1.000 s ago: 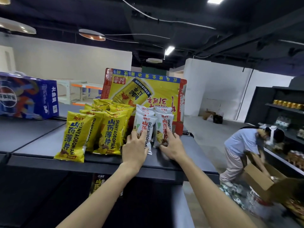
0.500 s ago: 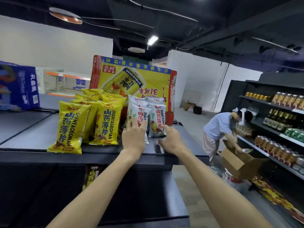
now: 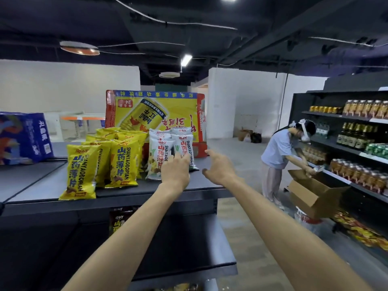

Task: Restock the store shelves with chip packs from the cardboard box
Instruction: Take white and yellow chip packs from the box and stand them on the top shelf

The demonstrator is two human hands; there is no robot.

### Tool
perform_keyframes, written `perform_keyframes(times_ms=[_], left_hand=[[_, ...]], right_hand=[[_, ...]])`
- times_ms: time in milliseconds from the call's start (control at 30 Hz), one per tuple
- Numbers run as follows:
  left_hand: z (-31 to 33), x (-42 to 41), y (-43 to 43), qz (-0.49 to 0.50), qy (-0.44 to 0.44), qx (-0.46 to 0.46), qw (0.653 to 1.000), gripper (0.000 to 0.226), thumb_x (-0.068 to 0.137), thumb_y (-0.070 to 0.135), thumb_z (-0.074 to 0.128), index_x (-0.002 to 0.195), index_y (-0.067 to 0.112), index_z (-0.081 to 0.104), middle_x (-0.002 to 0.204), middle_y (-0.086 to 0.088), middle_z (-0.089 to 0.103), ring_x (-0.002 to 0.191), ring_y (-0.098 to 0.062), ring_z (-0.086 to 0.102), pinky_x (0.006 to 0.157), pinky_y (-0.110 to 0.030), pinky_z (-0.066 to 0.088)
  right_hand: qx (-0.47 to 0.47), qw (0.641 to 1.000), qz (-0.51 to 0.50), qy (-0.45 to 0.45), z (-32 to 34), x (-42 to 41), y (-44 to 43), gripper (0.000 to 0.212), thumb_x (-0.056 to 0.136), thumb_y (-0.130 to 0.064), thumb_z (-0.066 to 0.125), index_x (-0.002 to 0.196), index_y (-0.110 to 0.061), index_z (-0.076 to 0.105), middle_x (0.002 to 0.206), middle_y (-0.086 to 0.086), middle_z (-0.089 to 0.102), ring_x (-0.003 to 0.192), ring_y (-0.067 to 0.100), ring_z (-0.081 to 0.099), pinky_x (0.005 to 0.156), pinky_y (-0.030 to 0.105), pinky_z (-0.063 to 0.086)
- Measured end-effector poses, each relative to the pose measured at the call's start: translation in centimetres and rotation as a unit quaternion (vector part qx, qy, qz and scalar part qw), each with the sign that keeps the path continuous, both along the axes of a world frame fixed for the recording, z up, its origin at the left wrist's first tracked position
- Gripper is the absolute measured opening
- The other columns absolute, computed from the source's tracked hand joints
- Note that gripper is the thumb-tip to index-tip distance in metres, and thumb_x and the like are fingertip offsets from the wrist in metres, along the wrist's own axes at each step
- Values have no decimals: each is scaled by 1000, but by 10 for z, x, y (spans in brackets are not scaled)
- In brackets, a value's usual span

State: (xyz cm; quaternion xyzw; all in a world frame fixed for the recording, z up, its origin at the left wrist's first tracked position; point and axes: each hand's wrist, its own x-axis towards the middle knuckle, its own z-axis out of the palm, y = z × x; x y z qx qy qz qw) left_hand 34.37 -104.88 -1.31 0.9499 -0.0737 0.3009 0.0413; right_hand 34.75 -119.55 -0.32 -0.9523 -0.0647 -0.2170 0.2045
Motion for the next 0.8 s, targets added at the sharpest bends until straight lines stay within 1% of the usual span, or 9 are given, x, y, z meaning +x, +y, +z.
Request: perform_keyframes(times_ms=[67, 133, 267, 367, 467, 533, 600, 667, 800], left_hand=[[4, -7, -15, -5, 4, 3, 1000, 36, 87, 17, 60, 122, 20, 48, 116, -7, 56, 107, -28, 57, 77, -38, 51], [5, -14, -30, -7, 10, 8, 1000, 38, 88, 23, 60, 124, 20, 46, 115, -7, 57, 105, -29, 58, 75, -39, 51], [-1, -28, -58, -26, 21, -21, 999, 44, 84, 26, 61, 125, 19, 47, 113, -8, 58, 105, -30, 58, 75, -40, 51], [-12, -40, -80, -36, 31, -26, 999, 45, 85, 29, 61, 126, 20, 48, 111, -6, 57, 104, -28, 59, 74, -38, 48], [-29, -53, -103, -44, 46, -29, 998, 43, 86, 32, 61, 125, 20, 49, 109, -6, 57, 102, -29, 59, 75, -39, 48], [-45, -62, -118, -50, 51, -32, 997, 39, 85, 32, 60, 121, 20, 50, 106, -5, 58, 98, -29, 60, 72, -38, 47], [-65, -70, -131, -57, 66, -27, 996, 36, 84, 30, 59, 117, 19, 51, 104, -5, 58, 95, -29, 61, 69, -36, 44], [-88, -76, -140, -61, 91, -19, 994, 35, 83, 30, 59, 116, 19, 51, 104, -4, 58, 93, -28, 61, 68, -34, 41], [-139, -82, -155, -68, 144, 6, 987, 31, 85, 30, 58, 112, 17, 52, 103, -2, 59, 88, -27, 61, 65, -33, 39]], right_hand=[[0, 1000, -4, -4, 1, -8, -14, 66, 85, -27, 68, 144, -22, 39, 137, 7, 54, 124, 27, 50, 99, 36, 45], [0, 1000, -11, -4, 0, -17, -29, 62, 85, -27, 68, 141, -21, 42, 132, 8, 57, 120, 28, 53, 94, 35, 46], [-1, 1000, -20, 8, -10, -34, -60, 58, 87, -28, 68, 138, -20, 43, 129, 9, 59, 117, 29, 56, 92, 35, 46], [12, 999, -15, 26, -21, -44, -83, 62, 86, -26, 66, 142, -18, 41, 132, 9, 57, 121, 29, 53, 93, 36, 46], [18, 999, -16, 39, -39, -55, -104, 58, 83, -28, 66, 137, -19, 46, 127, 9, 60, 116, 30, 55, 85, 36, 48], [23, 999, -16, 45, -53, -62, -117, 52, 82, -25, 65, 131, -18, 49, 121, 10, 61, 113, 31, 56, 81, 34, 47], [28, 998, -17, 58, -71, -70, -128, 48, 81, -23, 64, 126, -17, 51, 118, 11, 62, 112, 31, 56, 81, 34, 46], [29, 996, -21, 82, -93, -77, -139, 47, 82, -24, 65, 125, -16, 50, 118, 10, 61, 113, 32, 56, 85, 36, 48], [41, 990, -30, 134, -144, -86, -160, 52, 84, -28, 64, 132, -18, 48, 123, 9, 59, 116, 30, 53, 91, 37, 47]])
